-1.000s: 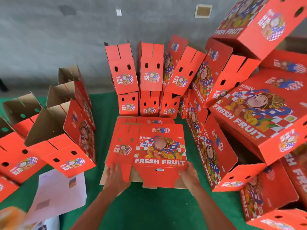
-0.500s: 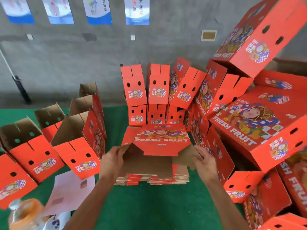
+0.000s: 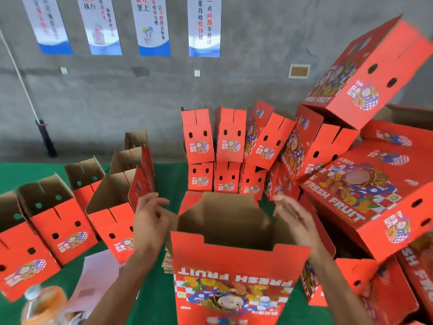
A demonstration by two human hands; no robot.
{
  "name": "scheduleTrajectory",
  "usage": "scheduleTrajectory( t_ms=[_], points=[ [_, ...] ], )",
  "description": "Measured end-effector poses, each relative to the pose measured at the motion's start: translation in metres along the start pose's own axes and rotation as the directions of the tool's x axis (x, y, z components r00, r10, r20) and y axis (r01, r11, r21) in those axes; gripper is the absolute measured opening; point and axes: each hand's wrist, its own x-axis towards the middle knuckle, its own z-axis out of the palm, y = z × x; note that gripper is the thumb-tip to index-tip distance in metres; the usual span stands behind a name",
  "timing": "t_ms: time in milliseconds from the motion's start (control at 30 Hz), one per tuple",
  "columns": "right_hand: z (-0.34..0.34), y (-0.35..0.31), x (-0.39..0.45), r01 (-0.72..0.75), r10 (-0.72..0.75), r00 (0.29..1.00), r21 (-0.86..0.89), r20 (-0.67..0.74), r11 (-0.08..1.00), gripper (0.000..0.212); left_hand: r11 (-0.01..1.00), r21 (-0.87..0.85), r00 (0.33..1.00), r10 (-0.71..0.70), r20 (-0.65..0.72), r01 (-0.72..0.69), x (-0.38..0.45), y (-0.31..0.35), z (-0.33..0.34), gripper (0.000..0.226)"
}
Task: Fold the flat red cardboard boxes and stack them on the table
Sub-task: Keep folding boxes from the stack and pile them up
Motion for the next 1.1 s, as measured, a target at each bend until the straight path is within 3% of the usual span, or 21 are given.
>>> scheduleTrajectory(
  t_ms=[100,167,267,400,500,533,600,667,767,833,867,967,1033,1100],
  points=[
    [0.014,0.015,-0.019,-0.037,0.026,0.989,0.073,0.144,0.997,0.01,0.997,0.045,0.997,-0.062,0.04,0.061,-0.018,-0.012,0.015,0.034],
    [0.017,0.025,-0.026,-0.073,0.049,0.983,0.128,0.178,0.989,0.032,0.99,0.061,0.991,-0.13,0.02,0.129,-0.02,-0.018,0.022,0.039],
    [0.013,0.028,-0.027,-0.139,0.126,0.965,0.039,0.229,0.99,0.01,0.991,0.11,0.995,-0.086,0.05,0.08,-0.013,-0.019,0.03,0.041],
    [0.017,0.033,-0.029,-0.2,0.252,0.934,-0.214,0.254,0.956,0.037,0.979,0.202,0.993,-0.006,0.117,-0.018,-0.008,-0.016,0.032,0.025],
    [0.022,0.039,-0.03,-0.233,0.284,0.938,-0.247,0.197,0.941,0.054,0.979,0.186,0.98,0.048,0.192,-0.084,-0.005,-0.027,0.02,0.02],
    [0.024,0.039,-0.029,-0.271,0.306,0.936,-0.196,0.176,0.942,0.056,0.99,0.127,0.966,0.024,0.256,-0.058,-0.004,-0.03,0.013,0.022],
    [0.029,0.039,-0.023,-0.334,0.347,0.927,-0.11,0.14,0.936,0.056,0.998,-0.006,0.926,-0.059,0.372,0.066,0.0,-0.032,-0.001,0.059],
    [0.031,0.036,-0.017,-0.375,0.389,0.917,-0.139,0.093,0.917,0.063,0.981,-0.104,0.884,-0.101,0.456,0.166,0.005,-0.036,-0.015,0.086],
    [0.032,0.033,-0.01,-0.375,0.402,0.914,-0.274,0.048,0.885,0.056,0.97,-0.135,0.788,-0.078,0.611,0.201,0.005,-0.035,-0.038,0.081],
    [0.035,0.034,-0.005,-0.37,0.412,0.91,-0.352,0.048,0.859,0.042,0.986,-0.072,0.705,-0.054,0.707,0.148,0.005,-0.024,-0.051,0.069],
    [0.039,0.034,-0.003,-0.379,0.43,0.902,-0.394,0.046,0.837,0.04,0.994,-0.031,0.664,-0.045,0.746,0.102,0.003,-0.019,-0.055,0.074],
    [0.044,0.036,0.006,-0.414,0.469,0.883,-0.434,0.022,0.8,0.051,0.995,0.082,0.593,-0.032,0.804,-0.057,-0.002,-0.014,-0.056,0.115],
    [0.042,0.038,0.007,-0.458,0.497,0.868,-0.404,-0.01,0.792,0.056,0.997,0.047,0.603,-0.001,0.797,-0.062,-0.006,-0.008,-0.054,0.107],
    [0.036,0.04,0.006,-0.481,0.51,0.86,-0.382,-0.029,0.789,0.06,0.989,-0.051,0.66,-0.055,0.749,0.141,-0.007,0.004,-0.055,0.094]
  ],
)
